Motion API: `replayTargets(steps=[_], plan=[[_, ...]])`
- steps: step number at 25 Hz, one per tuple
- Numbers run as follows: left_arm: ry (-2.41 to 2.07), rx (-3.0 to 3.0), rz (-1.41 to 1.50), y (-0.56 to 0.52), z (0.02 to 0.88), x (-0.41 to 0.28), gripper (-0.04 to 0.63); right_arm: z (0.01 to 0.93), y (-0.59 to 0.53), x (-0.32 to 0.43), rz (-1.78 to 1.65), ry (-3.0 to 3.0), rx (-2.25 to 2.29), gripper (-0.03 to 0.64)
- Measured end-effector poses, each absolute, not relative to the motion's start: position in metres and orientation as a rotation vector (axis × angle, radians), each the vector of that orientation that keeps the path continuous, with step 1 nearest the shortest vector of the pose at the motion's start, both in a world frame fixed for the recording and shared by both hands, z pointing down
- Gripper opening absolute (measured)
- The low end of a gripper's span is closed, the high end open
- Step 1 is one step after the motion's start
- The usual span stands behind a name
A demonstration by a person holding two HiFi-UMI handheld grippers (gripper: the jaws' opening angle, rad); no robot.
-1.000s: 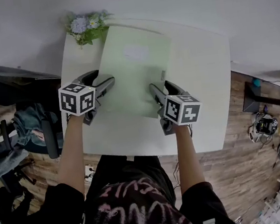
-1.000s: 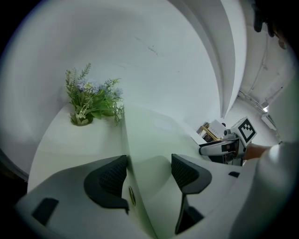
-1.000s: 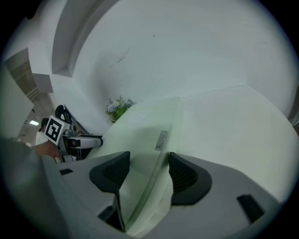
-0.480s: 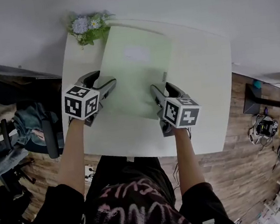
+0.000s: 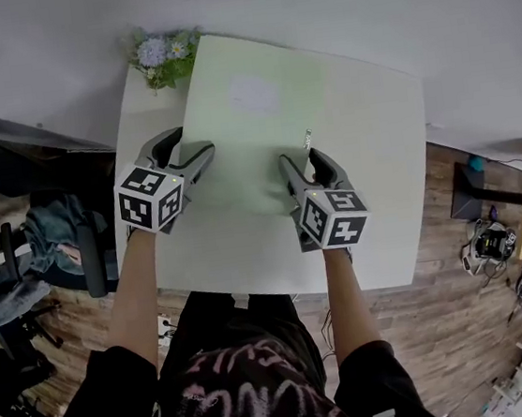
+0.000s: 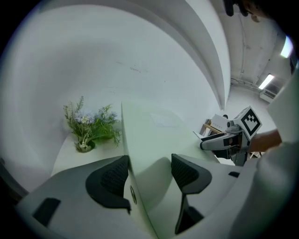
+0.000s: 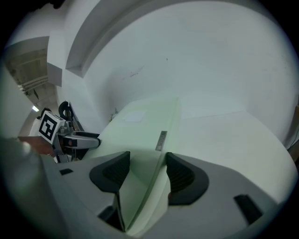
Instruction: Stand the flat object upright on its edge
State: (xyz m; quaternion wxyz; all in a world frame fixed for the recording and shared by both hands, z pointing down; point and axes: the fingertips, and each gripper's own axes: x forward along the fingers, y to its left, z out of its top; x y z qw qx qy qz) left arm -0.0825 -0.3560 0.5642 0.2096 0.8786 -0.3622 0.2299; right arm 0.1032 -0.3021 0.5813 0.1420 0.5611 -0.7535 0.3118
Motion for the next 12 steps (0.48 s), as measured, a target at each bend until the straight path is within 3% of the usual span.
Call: replayTargets(steps=[12], plan=[[-1.126, 2.641, 0.500, -0.357, 0.522, -0.073, 0.301, 0.536, -0.309, 0.109, 0.490, -2.274, 1.761, 0.253]])
